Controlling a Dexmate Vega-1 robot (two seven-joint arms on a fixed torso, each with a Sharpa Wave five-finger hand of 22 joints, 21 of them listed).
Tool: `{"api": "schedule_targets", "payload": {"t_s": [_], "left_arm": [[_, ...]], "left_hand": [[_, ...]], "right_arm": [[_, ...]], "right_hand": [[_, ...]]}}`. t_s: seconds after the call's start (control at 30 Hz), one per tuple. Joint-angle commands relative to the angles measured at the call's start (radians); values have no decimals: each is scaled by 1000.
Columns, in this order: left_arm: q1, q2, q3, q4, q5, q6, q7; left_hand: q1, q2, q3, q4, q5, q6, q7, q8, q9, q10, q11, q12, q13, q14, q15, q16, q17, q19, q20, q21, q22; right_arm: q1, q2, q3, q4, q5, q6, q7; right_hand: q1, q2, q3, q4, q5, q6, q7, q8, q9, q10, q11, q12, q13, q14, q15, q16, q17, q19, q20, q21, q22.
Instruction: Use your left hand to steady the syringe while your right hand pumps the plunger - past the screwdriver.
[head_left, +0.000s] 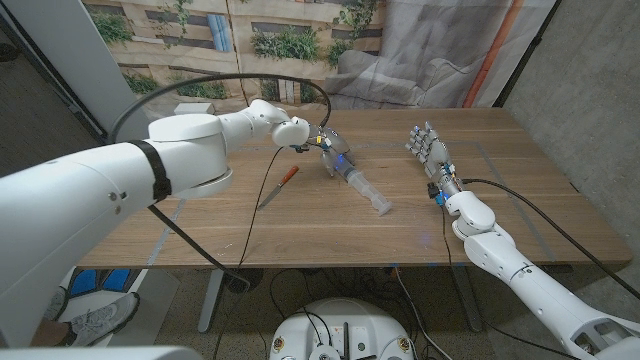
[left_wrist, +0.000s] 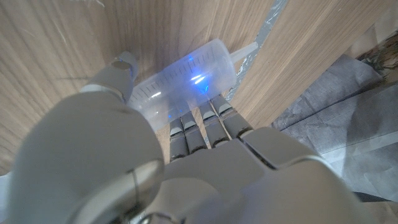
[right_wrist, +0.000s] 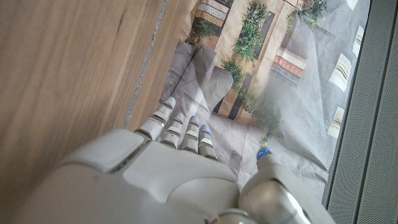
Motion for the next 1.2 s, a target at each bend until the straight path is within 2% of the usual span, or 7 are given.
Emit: {"api": "schedule_targets", "payload": {"t_s": [0.03, 0.2, 0.33, 0.53, 0.7, 0.83, 1.2], "left_arm": [[12, -12, 21, 5, -27, 53, 53], [19, -15, 27, 7, -32, 78, 55], [28, -17, 25, 8, -45, 97, 51], [38, -23, 33, 9, -51, 124, 45], [48, -20, 38, 8, -48, 128, 78], [55, -12, 46, 8, -35, 118, 126], [64, 15, 28, 4, -44, 74, 147]], "left_hand": [[37, 8, -16, 1, 8, 55, -6, 5, 4, 45, -8, 6, 3, 44, -124, 1, 3, 68, -128, 17, 6], [86, 20, -41, 2, 8, 119, -18, 2, 5, 120, -15, 13, 4, 105, -141, 3, 2, 138, -121, 30, 9], [108, 27, -52, 2, 7, 148, -26, 1, 5, 148, -19, 14, 5, 137, -154, 6, 3, 183, -121, 42, 11], [138, 43, -67, 5, 7, 209, -30, 6, 7, 207, -27, 22, 6, 189, -164, 13, 5, 225, -126, 51, 12], [167, 59, -83, 6, 7, 264, -30, 8, 8, 266, -36, 29, 7, 238, -176, 17, 7, 270, -136, 64, 15], [197, 79, -99, 6, 7, 349, -39, 15, 9, 345, -36, 38, 8, 302, -183, 21, 9, 323, -141, 82, 17], [220, 109, -92, 8, 8, 467, -31, 16, 10, 459, -27, 44, 8, 407, -188, 11, 7, 402, -152, 109, 17]], "right_arm": [[-14, -6, 7, -12, 1, 1, -6], [-18, -8, 9, -16, 3, -1, -10], [-20, -9, 11, -18, 2, 0, -11], [-33, -14, 17, -32, -1, 1, -25], [-44, -20, 22, -47, -1, -4, -35], [-48, -21, 24, -51, -3, -4, -40], [-42, -23, 23, -49, -3, -11, -36]], "right_hand": [[-8, 11, 9, -4, 4, 5, -1, 3, 3, 4, -3, 6, -1, 7, 3, 7, -1, 6, 5, -4, 4], [-9, 11, 9, -4, 4, 6, 0, 4, 3, 4, -4, 6, -1, 8, 5, 7, -1, 6, 5, -4, 4], [-10, 11, 10, -5, 4, 7, 0, 4, 3, 4, -4, 6, -1, 10, 5, 8, -2, 7, 6, -4, 4], [-10, 12, 10, -5, 4, 8, 0, 4, 3, 5, -5, 6, -1, 12, 4, 9, -2, 8, 7, -4, 4], [-10, 12, 11, -6, 4, 9, 0, 4, 3, 6, -5, 6, -1, 11, 4, 9, -3, 9, 7, -4, 4], [-9, 13, 12, -7, 4, 9, 0, 4, 3, 6, -5, 7, -1, 11, 5, 9, -4, 9, 7, -3, 4], [-12, 15, 14, -7, 4, 12, 1, 5, 3, 8, -7, 7, -1, 13, 3, 11, -5, 10, 7, -3, 5]]}}
